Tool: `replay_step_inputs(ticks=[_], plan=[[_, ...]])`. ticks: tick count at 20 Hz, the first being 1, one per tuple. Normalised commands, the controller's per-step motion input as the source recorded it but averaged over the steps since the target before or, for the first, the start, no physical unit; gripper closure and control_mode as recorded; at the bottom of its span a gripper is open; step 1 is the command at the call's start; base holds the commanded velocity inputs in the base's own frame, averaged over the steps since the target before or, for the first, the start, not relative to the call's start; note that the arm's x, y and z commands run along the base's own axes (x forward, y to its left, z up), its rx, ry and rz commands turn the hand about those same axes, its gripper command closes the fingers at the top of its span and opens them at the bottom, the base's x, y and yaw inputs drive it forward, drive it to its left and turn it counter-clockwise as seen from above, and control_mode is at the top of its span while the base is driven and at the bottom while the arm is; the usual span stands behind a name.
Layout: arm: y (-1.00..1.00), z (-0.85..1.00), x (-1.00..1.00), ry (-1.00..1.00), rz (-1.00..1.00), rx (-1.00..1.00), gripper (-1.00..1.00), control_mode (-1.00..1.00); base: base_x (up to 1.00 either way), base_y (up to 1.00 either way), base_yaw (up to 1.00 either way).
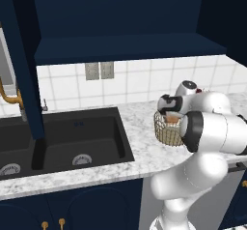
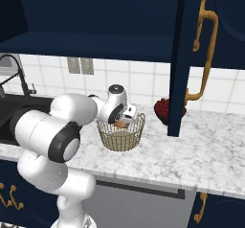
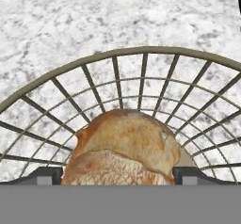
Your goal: Open the cabinet, pick up the bread from the cabinet and place it in the basket. Then move the basket to the dining counter.
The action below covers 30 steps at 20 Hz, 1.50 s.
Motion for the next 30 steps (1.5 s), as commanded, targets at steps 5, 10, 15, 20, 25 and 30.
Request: replay_step_inputs(ticks=[5, 10, 15, 20, 25, 30], plan=[[-0.11, -0.12, 0.27, 0.00, 0.05, 0.00, 1.00, -1.00, 0.00, 0.00, 0.00], [-0.06, -0.21, 0.16, 0.00, 0.04, 0.00, 1.00, -1.00, 0.00, 0.00, 0.00], [-0.01, -0.07, 0.00, 0.00, 0.03, 0.02, -1.00, -1.00, 0.00, 0.00, 0.00], [0.00, 0.00, -0.13, -0.01, 0.02, 0.00, -1.00, -1.00, 0.00, 0.00, 0.00], [0.00, 0.00, -0.07, -0.01, 0.00, 0.00, -1.00, -1.00, 0.00, 0.00, 0.00], [0.00, 0.18, 0.00, -0.07, 0.00, 0.00, -1.00, -1.00, 0.00, 0.00, 0.00]])
